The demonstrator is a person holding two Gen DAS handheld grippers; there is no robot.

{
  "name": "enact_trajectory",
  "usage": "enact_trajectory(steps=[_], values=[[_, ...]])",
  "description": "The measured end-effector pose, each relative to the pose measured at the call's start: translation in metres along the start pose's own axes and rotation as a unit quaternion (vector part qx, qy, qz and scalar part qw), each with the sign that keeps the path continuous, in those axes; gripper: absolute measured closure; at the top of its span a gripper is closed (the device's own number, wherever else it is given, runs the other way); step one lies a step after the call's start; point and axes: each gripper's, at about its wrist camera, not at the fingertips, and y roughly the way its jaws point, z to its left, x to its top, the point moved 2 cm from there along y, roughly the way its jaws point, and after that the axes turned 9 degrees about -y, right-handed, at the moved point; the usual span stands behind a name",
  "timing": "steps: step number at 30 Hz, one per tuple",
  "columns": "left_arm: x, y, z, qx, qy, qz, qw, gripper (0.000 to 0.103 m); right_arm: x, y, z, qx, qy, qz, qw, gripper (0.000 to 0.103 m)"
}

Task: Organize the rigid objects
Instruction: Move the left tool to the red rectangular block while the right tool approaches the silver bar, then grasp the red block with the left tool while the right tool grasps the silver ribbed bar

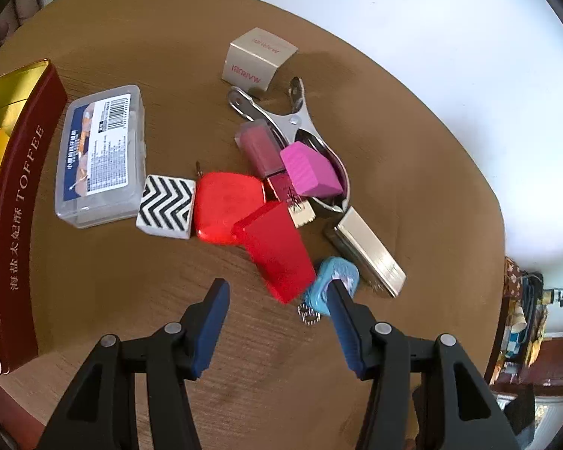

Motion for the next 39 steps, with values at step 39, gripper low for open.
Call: enact_trajectory(steps=[39], values=[[-0.042, -0.022, 0.061, 0.009, 0.065, -0.035, 0.9972, 0.088, 0.067, 0.062, 0.029, 0.044, -0.135, 0.074, 0.987, 0.002]])
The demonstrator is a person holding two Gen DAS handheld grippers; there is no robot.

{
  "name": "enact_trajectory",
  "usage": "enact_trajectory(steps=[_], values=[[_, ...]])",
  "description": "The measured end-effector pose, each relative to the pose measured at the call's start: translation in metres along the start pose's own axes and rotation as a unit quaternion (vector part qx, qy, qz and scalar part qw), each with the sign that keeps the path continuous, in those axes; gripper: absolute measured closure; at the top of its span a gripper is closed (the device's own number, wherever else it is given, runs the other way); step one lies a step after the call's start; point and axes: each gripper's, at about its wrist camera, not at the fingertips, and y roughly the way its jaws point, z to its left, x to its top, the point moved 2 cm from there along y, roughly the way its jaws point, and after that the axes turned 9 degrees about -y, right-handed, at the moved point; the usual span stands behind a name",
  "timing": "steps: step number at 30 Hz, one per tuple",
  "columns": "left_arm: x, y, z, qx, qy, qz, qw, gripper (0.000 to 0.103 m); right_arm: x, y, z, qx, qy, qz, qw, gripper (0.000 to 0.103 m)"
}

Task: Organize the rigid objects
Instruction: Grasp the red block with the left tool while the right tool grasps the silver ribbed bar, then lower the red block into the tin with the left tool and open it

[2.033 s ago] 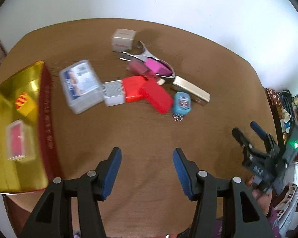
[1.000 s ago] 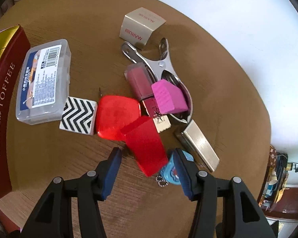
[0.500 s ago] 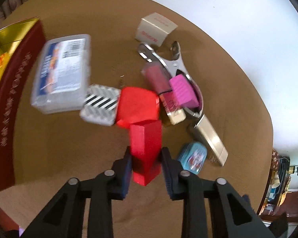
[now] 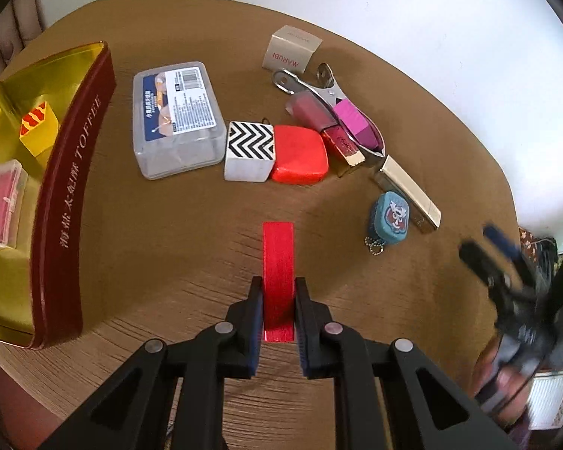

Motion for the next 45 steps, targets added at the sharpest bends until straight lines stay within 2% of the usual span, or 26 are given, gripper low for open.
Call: enact_trajectory(steps=[2, 4, 5, 9, 12, 15, 17, 20, 22, 24, 26, 30, 35, 41, 45], values=[[-0.004, -0.003, 0.003, -0.011, 0.006, 0.005, 0.9999, 0.088, 0.011, 0.012, 0.005, -0.003, -0.044, 0.019, 0.999, 0.006], [-0.006, -0.009, 0.006, -0.015, 0.014, 0.006, 0.9998, 0.088, 0.017, 0.027, 0.009, -0.002, -0.085, 0.046, 0.995, 0.031], [-0.007, -0.01, 0.006, -0.015, 0.017, 0.006, 0.9997, 0.088, 0.019, 0.035, 0.01, 0.008, -0.1, 0.066, 0.993, 0.034], [-0.024, -0.012, -0.008, -0.018, 0.027, 0.011, 0.9994, 0.088, 0.022, 0.05, 0.012, 0.02, -0.141, 0.096, 0.985, 0.035], [-0.023, -0.012, -0.009, -0.02, 0.031, 0.018, 0.9991, 0.088, 0.028, 0.057, 0.017, 0.044, -0.157, 0.105, 0.981, 0.035], [-0.025, -0.012, -0.009, -0.023, 0.035, 0.023, 0.9989, 0.088, 0.033, 0.07, 0.025, 0.041, -0.178, 0.12, 0.976, 0.036], [-0.025, -0.009, -0.011, -0.022, 0.041, 0.022, 0.9987, 0.088, 0.036, 0.073, 0.032, 0.051, -0.188, 0.122, 0.973, 0.041], [-0.025, -0.009, -0.011, -0.021, 0.047, 0.018, 0.9985, 0.088, 0.039, 0.075, 0.041, 0.047, -0.198, 0.127, 0.971, 0.054], [-0.026, -0.015, -0.01, -0.026, 0.047, 0.019, 0.9984, 0.088, 0.038, 0.074, 0.047, 0.033, -0.198, 0.128, 0.971, 0.07], [-0.028, -0.023, -0.008, -0.03, 0.043, 0.016, 0.9985, 0.088, 0.034, 0.069, 0.052, 0.006, -0.195, 0.131, 0.972, 0.076], [-0.029, -0.034, -0.005, -0.033, 0.043, 0.009, 0.9985, 0.088, 0.028, 0.064, 0.055, -0.018, -0.195, 0.131, 0.972, 0.076], [-0.026, -0.06, 0.012, -0.039, 0.031, -0.003, 0.9988, 0.088, 0.008, 0.047, 0.047, -0.02, -0.161, 0.13, 0.978, 0.076], [-0.007, -0.095, 0.055, -0.018, -0.003, -0.029, 0.9994, 0.088, -0.017, 0.023, 0.021, -0.008, -0.083, 0.129, 0.988, 0.076], [0.036, -0.124, 0.112, 0.05, -0.027, -0.086, 0.9947, 0.088, -0.044, -0.002, 0.007, 0.011, -0.001, 0.114, 0.993, 0.076], [0.078, -0.119, 0.141, 0.093, -0.033, -0.104, 0.9897, 0.088, -0.058, -0.006, 0.0, 0.024, 0.046, 0.102, 0.993, 0.076]])
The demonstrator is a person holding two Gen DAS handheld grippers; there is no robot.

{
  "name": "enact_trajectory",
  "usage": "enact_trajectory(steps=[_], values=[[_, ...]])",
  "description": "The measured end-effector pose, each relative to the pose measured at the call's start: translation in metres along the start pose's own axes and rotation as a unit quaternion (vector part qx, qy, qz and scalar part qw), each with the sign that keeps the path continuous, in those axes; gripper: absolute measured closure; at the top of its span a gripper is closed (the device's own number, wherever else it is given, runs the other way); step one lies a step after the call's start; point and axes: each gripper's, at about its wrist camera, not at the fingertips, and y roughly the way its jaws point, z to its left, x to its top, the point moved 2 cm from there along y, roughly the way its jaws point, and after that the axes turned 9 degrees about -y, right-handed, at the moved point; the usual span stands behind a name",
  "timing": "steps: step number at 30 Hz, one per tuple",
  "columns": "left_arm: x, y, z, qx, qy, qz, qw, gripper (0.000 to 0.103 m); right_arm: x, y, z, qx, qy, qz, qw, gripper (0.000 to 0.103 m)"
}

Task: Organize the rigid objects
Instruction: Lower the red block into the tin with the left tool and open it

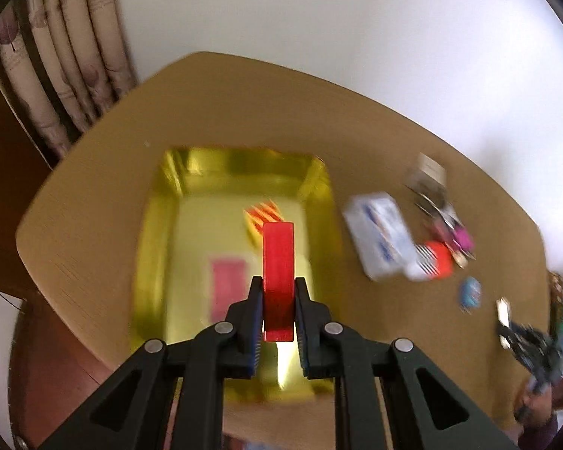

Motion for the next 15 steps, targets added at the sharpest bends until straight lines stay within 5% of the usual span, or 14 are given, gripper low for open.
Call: enact_trajectory(steps=[12, 15], values=[[0.059, 0.088, 0.031, 0.08, 0.006, 0.028, 0.9964, 0.088, -0.019, -0.013, -0.012, 0.027, 0.079, -0.014, 0.996, 0.076], [0.06, 0.091, 0.029, 0.103, 0.023, 0.02, 0.9943, 0.076, -0.021, -0.015, -0.011, 0.036, 0.089, -0.013, 0.995, 0.076]])
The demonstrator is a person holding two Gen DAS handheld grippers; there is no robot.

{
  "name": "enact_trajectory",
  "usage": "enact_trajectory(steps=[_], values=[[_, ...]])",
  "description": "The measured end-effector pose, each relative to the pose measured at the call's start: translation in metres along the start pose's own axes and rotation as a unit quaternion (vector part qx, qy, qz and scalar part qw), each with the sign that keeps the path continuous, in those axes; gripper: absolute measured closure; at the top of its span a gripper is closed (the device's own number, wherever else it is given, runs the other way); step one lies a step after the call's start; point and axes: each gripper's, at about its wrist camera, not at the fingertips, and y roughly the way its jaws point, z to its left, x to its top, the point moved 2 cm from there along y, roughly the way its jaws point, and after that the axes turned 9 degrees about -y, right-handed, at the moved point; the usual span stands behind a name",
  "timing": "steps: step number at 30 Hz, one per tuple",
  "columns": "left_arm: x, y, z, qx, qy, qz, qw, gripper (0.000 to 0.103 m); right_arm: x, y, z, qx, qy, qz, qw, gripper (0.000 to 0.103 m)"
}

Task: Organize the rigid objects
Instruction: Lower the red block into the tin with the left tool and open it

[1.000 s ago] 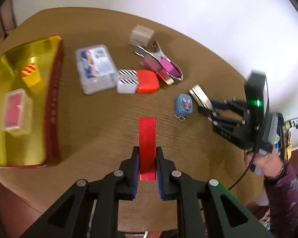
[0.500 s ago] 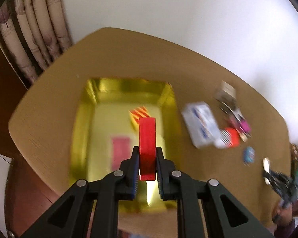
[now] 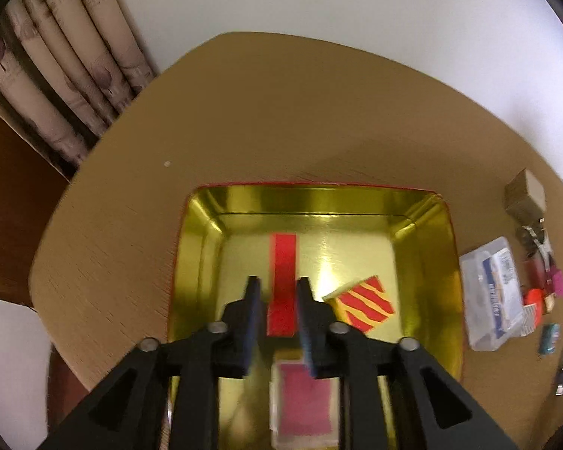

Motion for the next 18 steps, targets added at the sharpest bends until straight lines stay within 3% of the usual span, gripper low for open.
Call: enact_trajectory(steps=[5, 9, 13, 18], values=[[-0.004, -0.018, 0.006, 0.024, 0.009, -0.044, 0.9987, 0.068, -0.004, -0.003, 0.001, 0.024, 0.026, -0.002, 0.999, 0.076], [-0.028, -0.047, 0.018, -0.038, -0.035, -0.052, 0.9973, 0.068, -0.005, -0.009, 0.006, 0.067, 0.06, -0.011, 0.996, 0.076], [-0.08, -0.081, 0.022, -0.108, -0.057, -0.062, 0.9906, 0.067, 0.002, -0.012, 0.023, 0.112, 0.084, -0.018, 0.99, 0.076], [-0.14, -0.102, 0.037, -0.103, -0.056, -0.08, 0.9898, 0.067, 0.026, -0.019, 0.067, 0.177, 0.089, -0.031, 0.98, 0.076]])
